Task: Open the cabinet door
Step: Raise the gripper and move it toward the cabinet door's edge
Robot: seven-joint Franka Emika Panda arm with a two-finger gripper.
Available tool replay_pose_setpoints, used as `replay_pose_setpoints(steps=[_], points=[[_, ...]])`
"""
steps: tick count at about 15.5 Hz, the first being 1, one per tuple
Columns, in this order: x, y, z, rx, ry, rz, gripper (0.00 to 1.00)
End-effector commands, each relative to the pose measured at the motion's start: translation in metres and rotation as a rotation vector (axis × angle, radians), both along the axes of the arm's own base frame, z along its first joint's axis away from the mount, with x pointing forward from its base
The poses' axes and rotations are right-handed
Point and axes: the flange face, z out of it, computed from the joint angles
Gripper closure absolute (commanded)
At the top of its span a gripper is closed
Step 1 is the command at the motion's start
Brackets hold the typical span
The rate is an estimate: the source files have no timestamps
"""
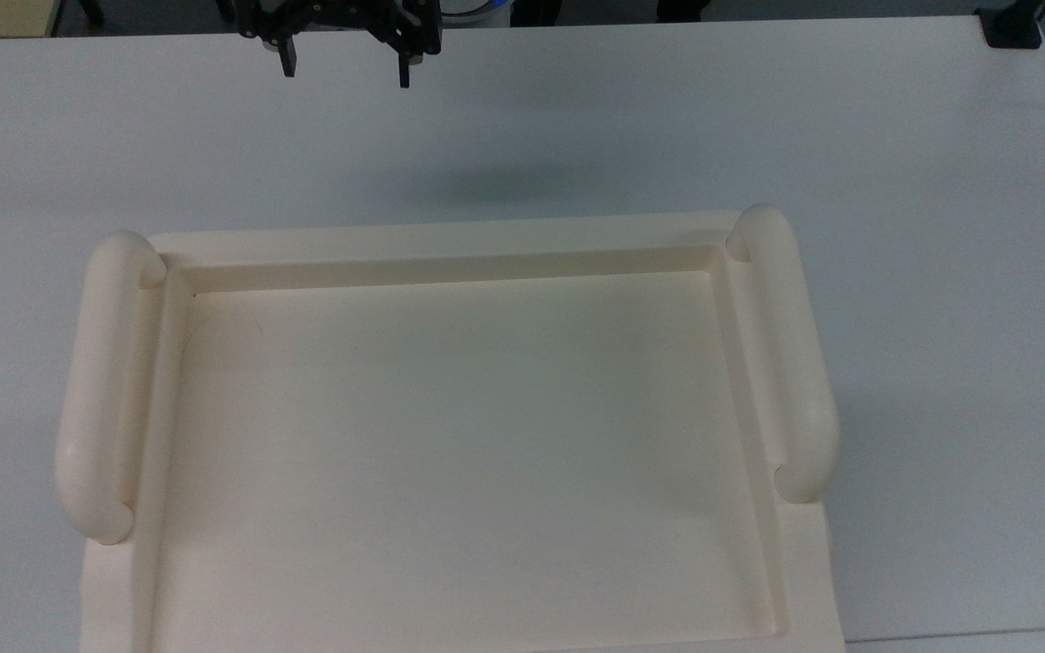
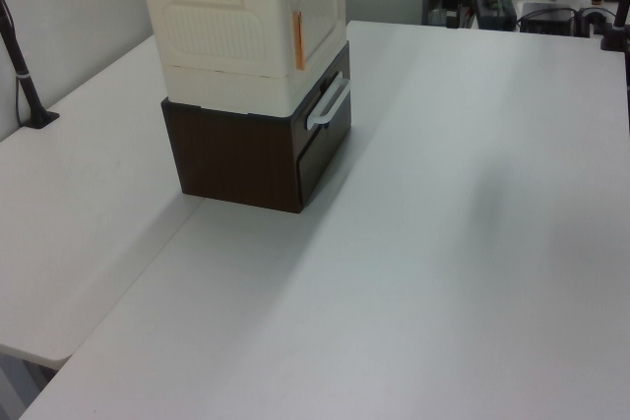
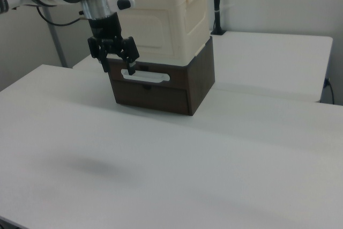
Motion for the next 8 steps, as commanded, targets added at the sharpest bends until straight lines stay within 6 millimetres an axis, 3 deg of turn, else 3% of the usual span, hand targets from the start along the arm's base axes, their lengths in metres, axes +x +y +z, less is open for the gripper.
replay_pose_setpoints(steps=[1,8], points=[[-0.0067,0.0045,0.0001,-0.015,0.019,-0.005,0.0],[-0.006,0.0054,0.0013,-0.007,0.012,0.003,0.0]])
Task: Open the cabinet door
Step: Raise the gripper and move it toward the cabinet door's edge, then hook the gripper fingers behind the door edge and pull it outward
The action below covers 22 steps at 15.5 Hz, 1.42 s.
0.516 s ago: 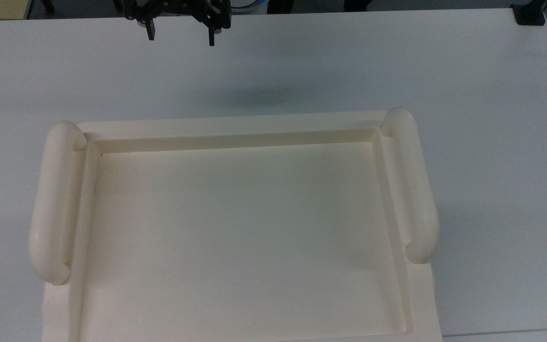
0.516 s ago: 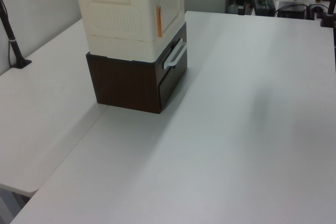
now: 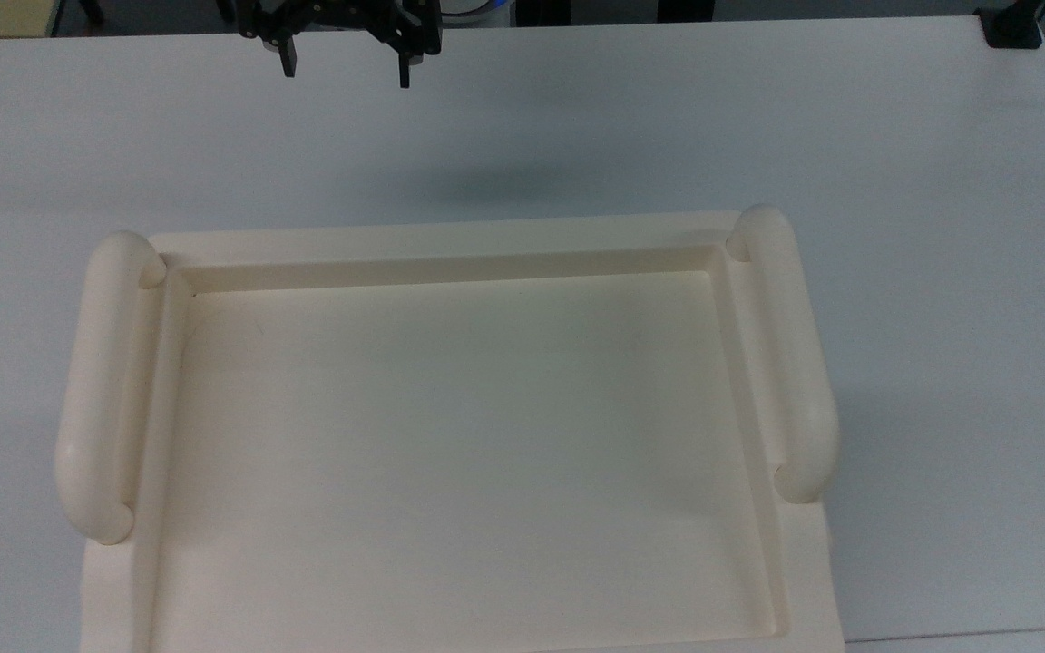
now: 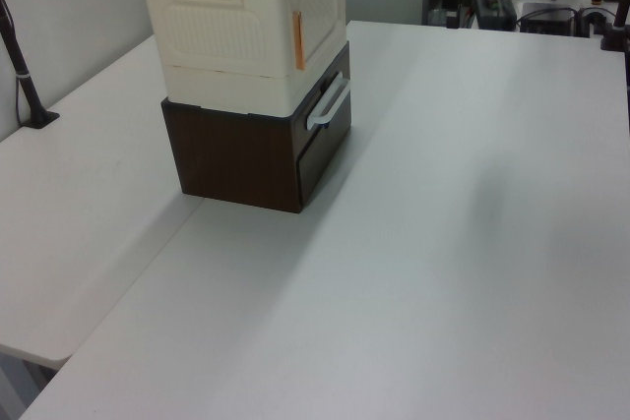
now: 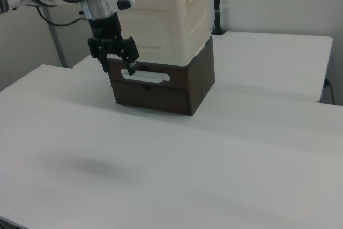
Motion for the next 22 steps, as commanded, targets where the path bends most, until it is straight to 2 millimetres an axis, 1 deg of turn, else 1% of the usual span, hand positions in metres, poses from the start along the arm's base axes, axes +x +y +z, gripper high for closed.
replay_pose_setpoints(steps=[1,2,3,4,6,7,8,10,12,14,16,17,18,20,22], points=[[-0.004,0.006,0.003,-0.002,0.001,0.005,0.0],[0.0,0.008,0.008,0.002,-0.036,0.014,0.0],[0.003,0.018,0.012,0.011,-0.071,0.03,0.0],[0.005,0.035,0.015,0.032,-0.096,0.052,0.0],[0.02,0.054,0.017,0.057,-0.129,0.071,0.0],[0.026,0.065,0.023,0.078,-0.148,0.084,0.0],[0.034,0.075,0.023,0.097,-0.159,0.091,0.0],[0.047,0.094,0.026,0.113,-0.229,0.085,0.0],[0.055,0.109,0.031,0.135,-0.318,0.042,0.0],[0.065,0.121,0.027,0.143,-0.365,0.051,0.0],[0.08,0.135,0.03,0.158,-0.427,0.038,0.0],[0.086,0.138,0.034,0.166,-0.457,0.022,0.0],[0.09,0.147,0.032,0.177,-0.484,0.022,0.0],[0.09,0.164,0.038,0.187,-0.545,0.051,0.0],[0.093,0.169,0.043,0.182,-0.611,0.068,0.0]])
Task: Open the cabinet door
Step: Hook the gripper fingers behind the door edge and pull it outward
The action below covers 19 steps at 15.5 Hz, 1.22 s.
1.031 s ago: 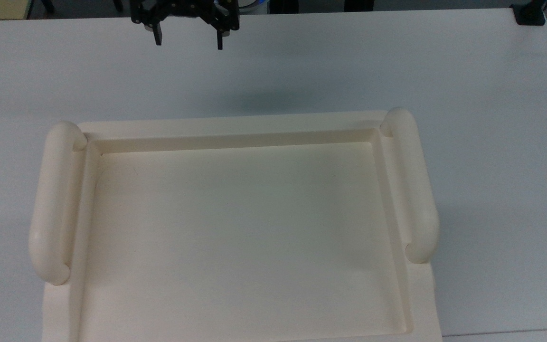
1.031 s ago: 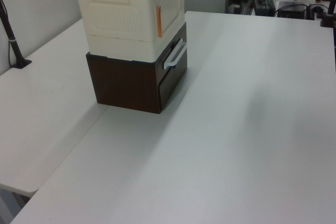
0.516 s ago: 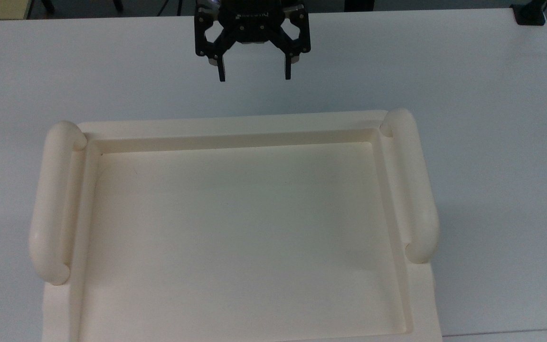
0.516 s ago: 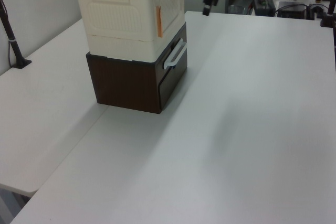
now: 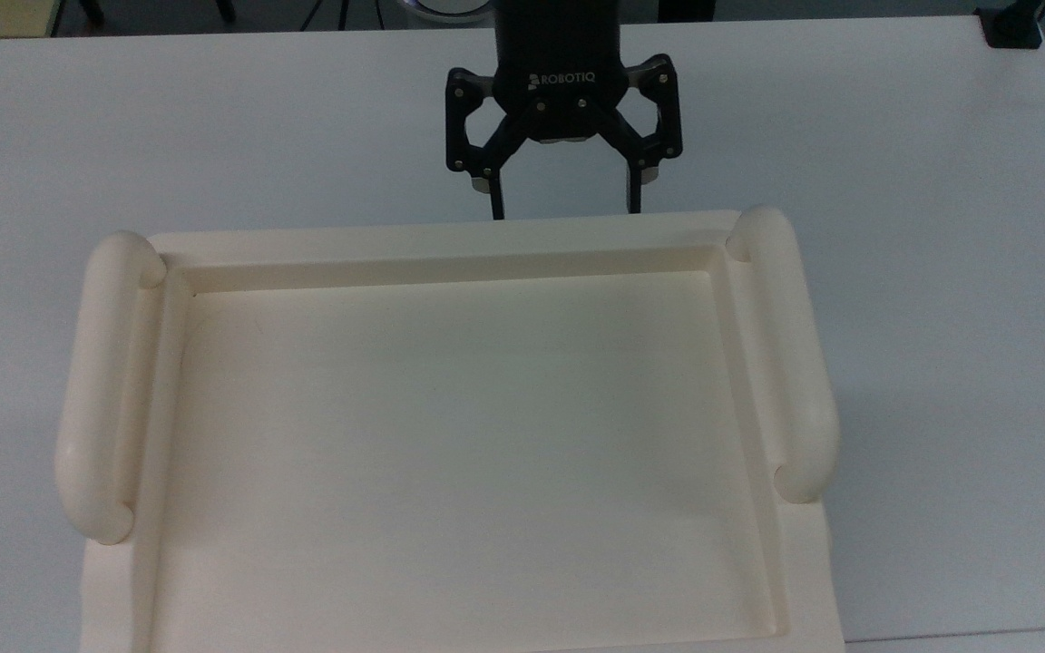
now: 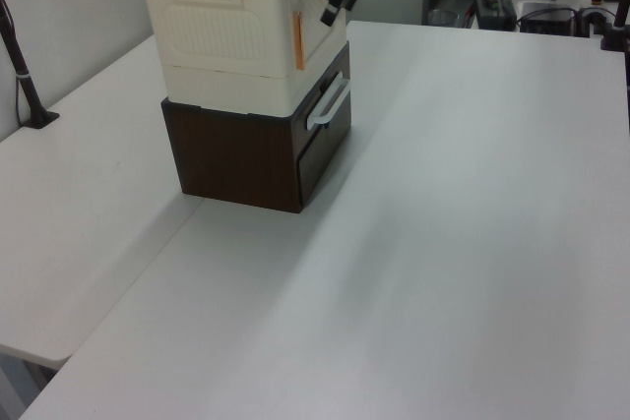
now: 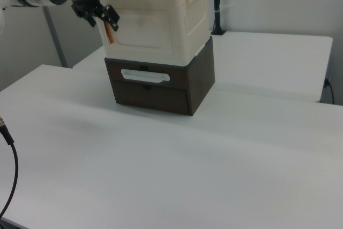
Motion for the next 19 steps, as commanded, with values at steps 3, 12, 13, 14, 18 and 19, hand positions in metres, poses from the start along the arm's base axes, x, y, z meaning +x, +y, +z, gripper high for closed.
replay_pose_setpoints(steps=[3,12,13,14,18,19], points=[[0.008,0.027,0.006,-0.025,-0.119,0.022,0.0],[0.017,0.048,-0.018,-0.139,-0.167,0.072,0.24],[0.017,0.048,-0.018,-0.139,-0.167,0.072,0.3],[0.017,0.048,-0.019,-0.141,-0.166,0.072,0.35],[0.018,0.047,-0.022,-0.142,-0.162,0.072,0.47],[0.018,0.046,-0.022,-0.142,-0.162,0.07,0.5]])
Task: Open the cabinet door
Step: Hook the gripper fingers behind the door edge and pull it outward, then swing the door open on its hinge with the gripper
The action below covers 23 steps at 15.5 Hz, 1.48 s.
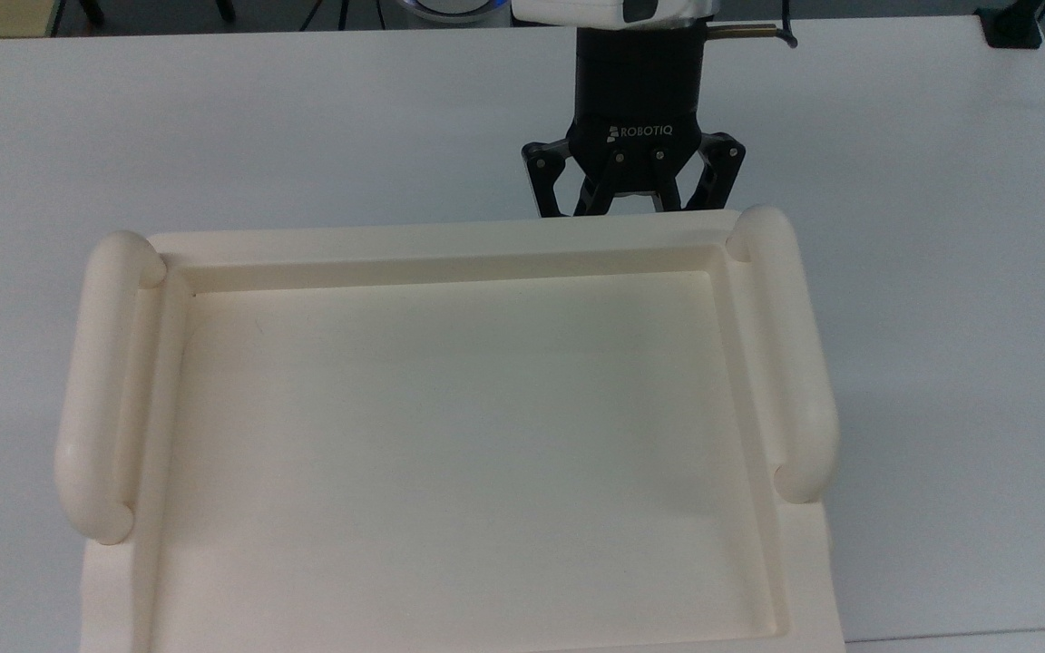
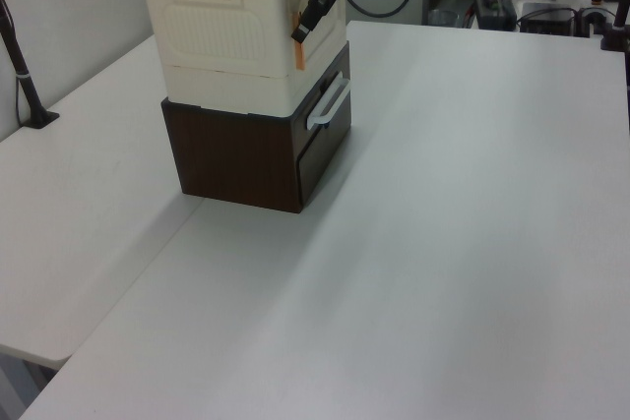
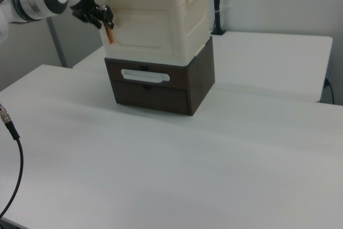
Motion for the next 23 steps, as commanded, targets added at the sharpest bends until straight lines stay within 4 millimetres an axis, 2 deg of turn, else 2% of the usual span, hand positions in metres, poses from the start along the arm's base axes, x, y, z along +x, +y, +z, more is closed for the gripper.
replay_pose_setpoints(steps=[1,2,6,7,10,12,15,16,17,18,19,20,23], points=[[0.001,0.0,0.0,-0.011,-0.021,-0.012,0.55],[0.001,0.0,0.0,-0.013,-0.022,-0.012,0.58],[0.001,-0.002,0.002,-0.014,-0.02,-0.015,0.85],[0.002,-0.005,0.001,-0.016,-0.016,-0.017,0.89],[-0.003,-0.011,-0.005,-0.028,0.013,-0.024,0.92],[-0.013,-0.015,-0.012,-0.041,0.081,-0.035,0.92],[-0.024,-0.024,-0.012,-0.059,0.183,-0.066,0.9],[-0.029,-0.026,-0.014,-0.071,0.224,-0.074,0.85],[-0.036,-0.03,-0.011,-0.08,0.267,-0.084,0.72],[-0.043,-0.034,-0.01,-0.081,0.313,-0.098,0.45],[-0.051,-0.038,-0.005,-0.062,0.357,-0.109,0.13],[-0.058,-0.044,-0.001,-0.053,0.398,-0.117,0.0],[-0.084,-0.057,0.014,-0.082,0.505,-0.102,0.0]])
